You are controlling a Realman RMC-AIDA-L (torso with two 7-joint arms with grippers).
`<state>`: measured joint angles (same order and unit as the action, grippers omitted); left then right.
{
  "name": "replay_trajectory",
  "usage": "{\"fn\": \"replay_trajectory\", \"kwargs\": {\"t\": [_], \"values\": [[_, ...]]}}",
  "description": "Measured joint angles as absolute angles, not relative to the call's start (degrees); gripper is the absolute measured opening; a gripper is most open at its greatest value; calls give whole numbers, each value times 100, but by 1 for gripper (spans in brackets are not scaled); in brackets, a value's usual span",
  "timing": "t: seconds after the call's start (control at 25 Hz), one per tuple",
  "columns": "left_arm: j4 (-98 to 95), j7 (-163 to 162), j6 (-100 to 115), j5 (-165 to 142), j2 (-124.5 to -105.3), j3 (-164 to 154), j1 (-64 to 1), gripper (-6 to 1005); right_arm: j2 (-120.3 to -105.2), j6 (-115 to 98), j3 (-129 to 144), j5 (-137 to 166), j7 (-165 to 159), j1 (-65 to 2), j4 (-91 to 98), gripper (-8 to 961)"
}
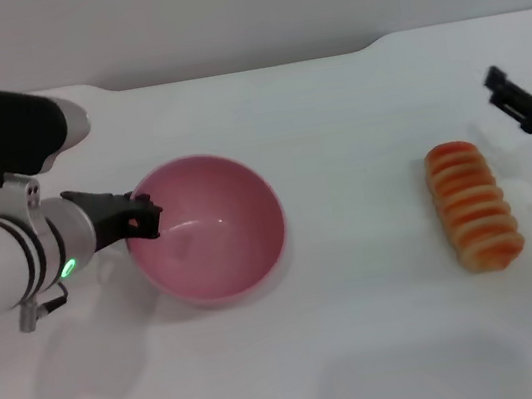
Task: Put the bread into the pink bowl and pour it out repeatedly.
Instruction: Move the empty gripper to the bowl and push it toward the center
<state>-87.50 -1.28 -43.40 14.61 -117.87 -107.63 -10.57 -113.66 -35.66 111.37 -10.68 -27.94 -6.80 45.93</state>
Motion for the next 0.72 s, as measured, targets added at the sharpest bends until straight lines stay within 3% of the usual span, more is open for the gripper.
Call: {"fn": "replay_trajectory", "kwargs": {"t": [0.08,0.24,0.28,0.52,0.72], "values": [[-8716,-126,-4340,1460,-11786,-10762,-1120,56,-11361,-2328,10924,-519,-2897,-530,5417,769],[-8678,-124,-4329,1458,-11785,-10719,-1217,53,-11488,-362,10706,201,-2874,-354,6687,768],[-8668,-123,-4324,1460,-11786,-10705,-1245,53,-11505,1020,10752,244,-2771,-375,7519,768],[-8539,-123,-4319,1459,-11788,-10676,-1404,52,-11585,3488,10403,-1366,-1241,-517,8911,768],[-8404,-122,-4294,1460,-11793,-10664,-1518,53,-11845,4831,9721,-2073,-353,-533,9412,767]]}}
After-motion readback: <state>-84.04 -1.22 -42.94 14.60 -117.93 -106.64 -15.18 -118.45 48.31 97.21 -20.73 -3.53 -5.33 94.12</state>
